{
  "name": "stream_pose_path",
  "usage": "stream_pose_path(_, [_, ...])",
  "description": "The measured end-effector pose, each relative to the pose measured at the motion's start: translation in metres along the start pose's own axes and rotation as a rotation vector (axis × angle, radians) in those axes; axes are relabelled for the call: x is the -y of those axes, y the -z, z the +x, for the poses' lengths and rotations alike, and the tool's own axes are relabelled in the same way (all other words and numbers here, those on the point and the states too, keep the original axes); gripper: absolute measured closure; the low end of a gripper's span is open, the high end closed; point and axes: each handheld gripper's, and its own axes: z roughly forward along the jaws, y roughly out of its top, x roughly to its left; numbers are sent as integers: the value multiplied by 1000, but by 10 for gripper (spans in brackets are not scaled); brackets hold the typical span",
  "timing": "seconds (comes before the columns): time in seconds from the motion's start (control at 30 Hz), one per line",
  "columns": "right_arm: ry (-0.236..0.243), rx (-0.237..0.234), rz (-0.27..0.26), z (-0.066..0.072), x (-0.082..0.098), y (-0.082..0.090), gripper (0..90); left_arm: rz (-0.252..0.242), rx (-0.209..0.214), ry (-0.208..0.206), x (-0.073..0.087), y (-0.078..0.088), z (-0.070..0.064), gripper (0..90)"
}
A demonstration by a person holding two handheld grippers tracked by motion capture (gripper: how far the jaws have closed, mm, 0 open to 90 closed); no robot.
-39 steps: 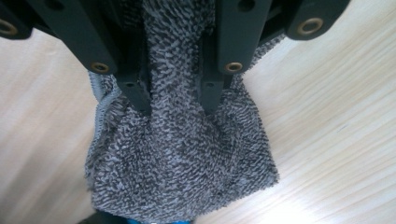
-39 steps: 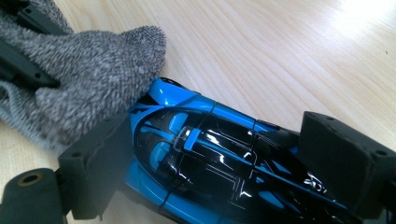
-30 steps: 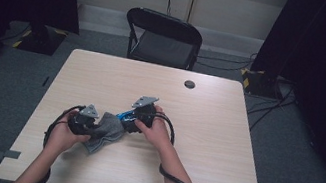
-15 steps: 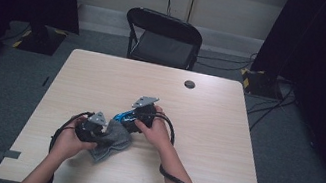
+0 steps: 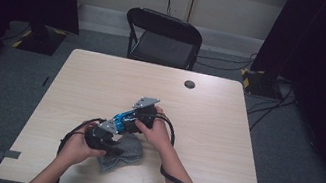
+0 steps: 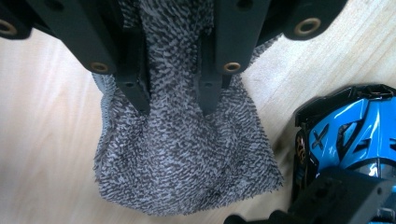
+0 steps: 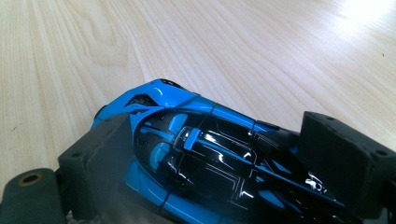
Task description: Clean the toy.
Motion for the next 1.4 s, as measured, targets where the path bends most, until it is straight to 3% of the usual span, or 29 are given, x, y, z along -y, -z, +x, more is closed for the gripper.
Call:
stream_pose_path(0.17, [-6, 0, -17, 0, 2, 0, 104, -62, -31, 28, 1, 31, 7, 708])
stream_pose_path(0.27, [-9, 1, -18, 0, 2, 0, 104, -102, -80, 49, 2, 50, 20, 707])
stream_pose_path(0.43, [-8, 2, -16, 0, 2, 0, 104, -151, -127, 93, 4, 68, 46, 707])
stream_pose_path(0.53, [-11, 6, -28, 1, 3, 0, 104, -163, -122, 107, 3, 71, 56, 711])
stream_pose_path(0.87, [-12, 38, -44, 5, 5, 2, 106, -192, -141, 138, 10, 70, 70, 710])
stream_pose_path(1.1, [-22, 47, 56, 1, -2, 12, 124, -210, -154, 168, 16, 74, 74, 710])
stream_pose_path(1.4, [-3, 59, 28, 4, 1, 15, 138, -246, -186, 194, 19, 76, 79, 708])
